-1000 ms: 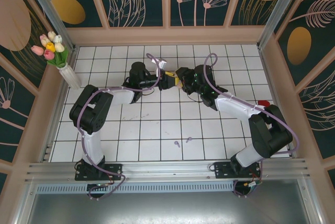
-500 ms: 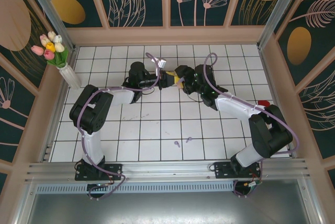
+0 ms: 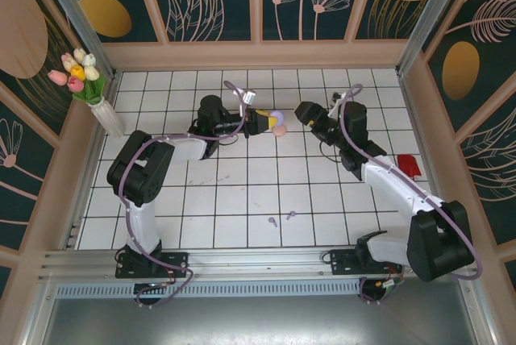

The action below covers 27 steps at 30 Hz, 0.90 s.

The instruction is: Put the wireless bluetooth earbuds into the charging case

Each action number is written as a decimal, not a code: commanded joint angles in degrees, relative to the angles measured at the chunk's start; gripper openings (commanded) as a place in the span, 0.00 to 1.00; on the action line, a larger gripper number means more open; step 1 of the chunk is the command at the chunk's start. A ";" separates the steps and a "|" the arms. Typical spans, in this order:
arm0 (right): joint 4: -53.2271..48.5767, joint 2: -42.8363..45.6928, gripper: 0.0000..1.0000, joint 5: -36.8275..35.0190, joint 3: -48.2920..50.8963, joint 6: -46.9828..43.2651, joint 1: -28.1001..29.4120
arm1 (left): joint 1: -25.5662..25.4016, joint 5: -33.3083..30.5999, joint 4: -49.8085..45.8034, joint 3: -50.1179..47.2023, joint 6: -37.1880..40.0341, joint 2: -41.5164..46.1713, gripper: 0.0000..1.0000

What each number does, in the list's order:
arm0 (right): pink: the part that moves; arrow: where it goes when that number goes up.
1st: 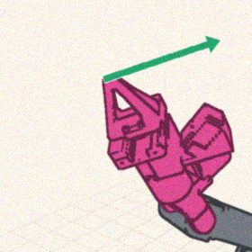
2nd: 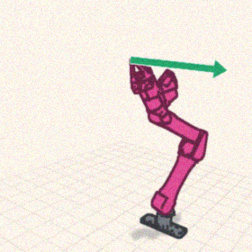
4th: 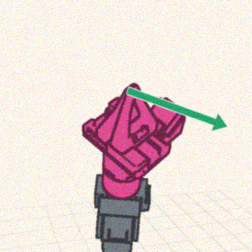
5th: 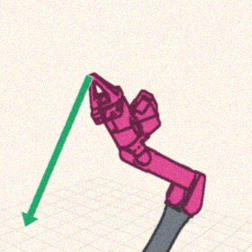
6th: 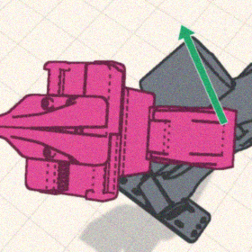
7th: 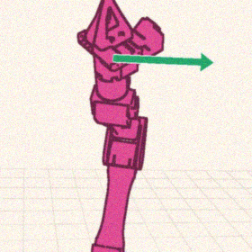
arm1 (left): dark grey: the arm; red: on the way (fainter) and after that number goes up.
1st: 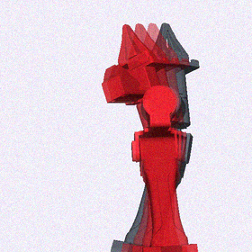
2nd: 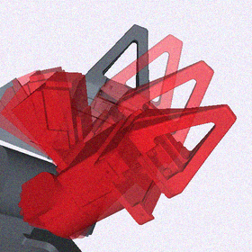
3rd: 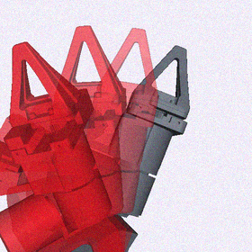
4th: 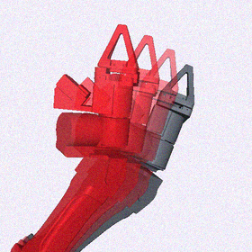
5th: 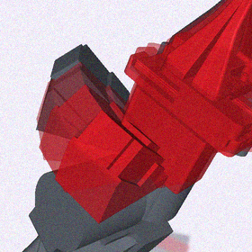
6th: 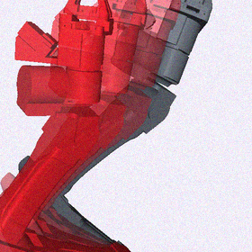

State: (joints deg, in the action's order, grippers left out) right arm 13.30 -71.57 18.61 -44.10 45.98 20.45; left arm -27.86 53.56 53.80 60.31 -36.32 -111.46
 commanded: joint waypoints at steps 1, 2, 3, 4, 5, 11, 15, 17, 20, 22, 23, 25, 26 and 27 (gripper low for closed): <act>3.28 -0.99 0.71 7.01 0.83 -9.91 0.35 | 0.17 1.46 2.27 0.07 -0.75 -0.59 0.11; 4.01 -1.56 0.70 7.74 0.83 -10.10 0.38 | 0.17 1.37 2.05 0.04 -0.54 -0.60 0.11; 4.54 -1.95 0.70 8.22 0.72 -10.24 0.54 | 0.18 1.38 1.82 0.07 -0.43 -0.47 0.11; 4.92 -2.54 0.70 8.52 0.61 -10.36 0.77 | 0.17 1.38 1.46 0.07 -0.28 -0.45 0.11; 5.30 -3.08 0.70 8.84 0.40 -10.51 1.08 | 0.22 1.37 1.18 0.06 -0.10 -0.32 0.11; 5.86 -6.27 0.68 10.01 -0.88 -11.17 2.99 | 0.17 1.03 0.26 0.14 0.46 0.05 0.11; 6.06 -7.38 0.67 8.94 -0.45 -10.91 3.01 | 0.18 1.10 0.08 0.41 0.47 0.18 0.11; 6.04 -7.94 0.65 7.95 -0.33 -10.75 2.68 | 0.17 1.28 -0.02 0.42 0.54 0.23 0.11; 6.63 -8.82 0.63 7.01 0.18 -9.59 1.32 | 0.17 1.46 -0.20 0.20 0.72 0.46 0.11; 7.33 -9.52 0.62 7.05 0.39 -8.68 0.37 | 0.19 1.55 0.05 -0.10 0.65 0.74 0.11; 7.52 -9.97 0.61 7.05 0.46 -8.46 0.06 | 0.17 1.55 0.20 -0.32 0.71 0.85 0.11; 7.66 -10.77 0.60 6.96 0.42 -8.05 -0.56 | 0.21 1.68 0.57 -0.62 0.50 1.14 0.11; 7.70 -11.31 0.59 6.89 0.41 -7.84 -0.69 | 0.17 1.72 0.74 -0.79 0.41 1.29 0.10; 7.71 -11.69 0.59 6.88 0.37 -7.71 -0.80 | 0.18 1.73 0.84 -0.90 0.31 1.42 0.10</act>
State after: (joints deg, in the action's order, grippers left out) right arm 18.33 -81.89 26.44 -44.07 37.41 20.25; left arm -27.75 53.63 53.30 60.05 -36.27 -111.46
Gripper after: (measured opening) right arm 0.594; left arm 0.221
